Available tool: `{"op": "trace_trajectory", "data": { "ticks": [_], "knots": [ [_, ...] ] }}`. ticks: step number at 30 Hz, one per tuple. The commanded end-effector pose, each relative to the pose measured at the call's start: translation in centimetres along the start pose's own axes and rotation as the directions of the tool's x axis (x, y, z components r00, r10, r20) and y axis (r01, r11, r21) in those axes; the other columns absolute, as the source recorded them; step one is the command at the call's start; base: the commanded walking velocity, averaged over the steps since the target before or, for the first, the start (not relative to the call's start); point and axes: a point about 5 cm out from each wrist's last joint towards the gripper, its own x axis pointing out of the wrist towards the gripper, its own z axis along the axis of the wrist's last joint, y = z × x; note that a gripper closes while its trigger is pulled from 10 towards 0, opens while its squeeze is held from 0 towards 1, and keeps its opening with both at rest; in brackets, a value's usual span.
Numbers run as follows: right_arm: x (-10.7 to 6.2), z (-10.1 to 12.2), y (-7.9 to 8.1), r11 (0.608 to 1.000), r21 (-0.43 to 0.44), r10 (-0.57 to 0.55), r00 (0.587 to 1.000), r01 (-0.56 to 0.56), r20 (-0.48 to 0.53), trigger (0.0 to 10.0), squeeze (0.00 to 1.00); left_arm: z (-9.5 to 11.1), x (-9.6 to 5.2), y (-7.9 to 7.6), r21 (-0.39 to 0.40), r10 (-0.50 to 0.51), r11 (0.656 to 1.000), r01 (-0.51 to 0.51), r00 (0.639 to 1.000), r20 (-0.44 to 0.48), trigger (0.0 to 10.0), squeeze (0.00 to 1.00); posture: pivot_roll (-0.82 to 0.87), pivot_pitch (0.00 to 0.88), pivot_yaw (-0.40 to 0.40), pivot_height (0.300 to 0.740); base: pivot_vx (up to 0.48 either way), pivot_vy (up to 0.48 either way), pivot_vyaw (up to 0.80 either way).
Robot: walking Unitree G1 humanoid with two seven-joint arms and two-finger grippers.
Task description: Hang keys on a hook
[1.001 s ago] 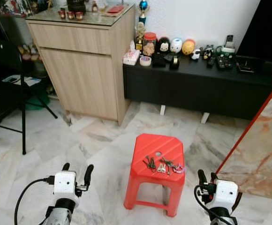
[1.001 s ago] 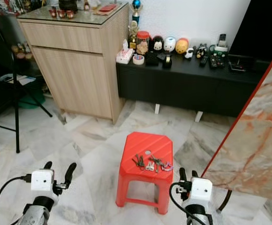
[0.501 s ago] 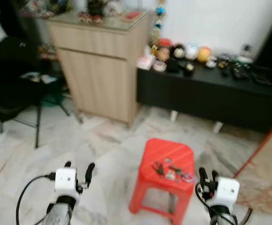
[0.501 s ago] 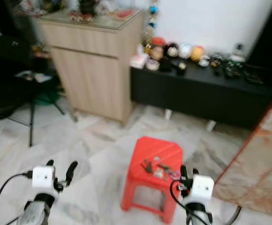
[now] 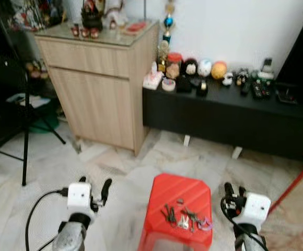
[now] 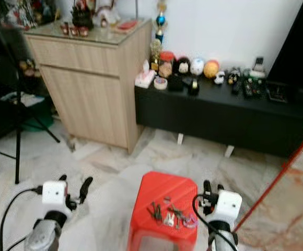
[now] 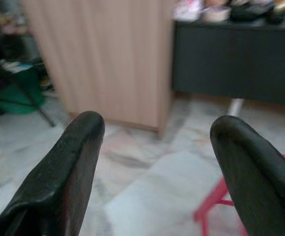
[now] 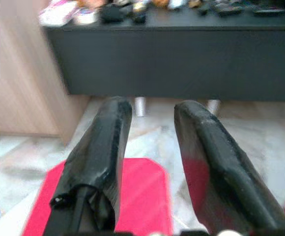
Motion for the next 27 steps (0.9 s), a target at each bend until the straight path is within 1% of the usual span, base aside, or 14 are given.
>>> {"op": "trace_trajectory", "data": {
  "ticks": [1,15,27],
  "knots": [
    [-0.04,0.14,-0.07,1.000,0.016,-0.016,1.000,0.016,0.000,10.0,0.00,0.40,0.39,-0.33,-0.023,-0.006,1.000,0.006,1.000,0.011,10.0,0.00,0.01,0.000,-0.026,0.740,0.000,0.000,0.00],
    [0.08,0.35,0.10,1.000,0.022,-0.014,1.000,0.015,-0.009,10.0,0.00,0.54,0.40,-0.39,-0.050,0.003,0.999,-0.003,1.000,0.010,10.0,0.00,0.01,0.000,-0.034,0.740,0.000,0.000,0.00],
    [0.54,0.67,-0.01,0.999,0.034,-0.030,1.000,0.030,0.001,10.0,0.00,0.98,0.76,-0.55,-0.055,-0.003,0.998,0.004,1.000,0.025,10.0,0.00,0.01,0.001,-0.036,0.740,0.000,0.457,0.00]
  ]
}}
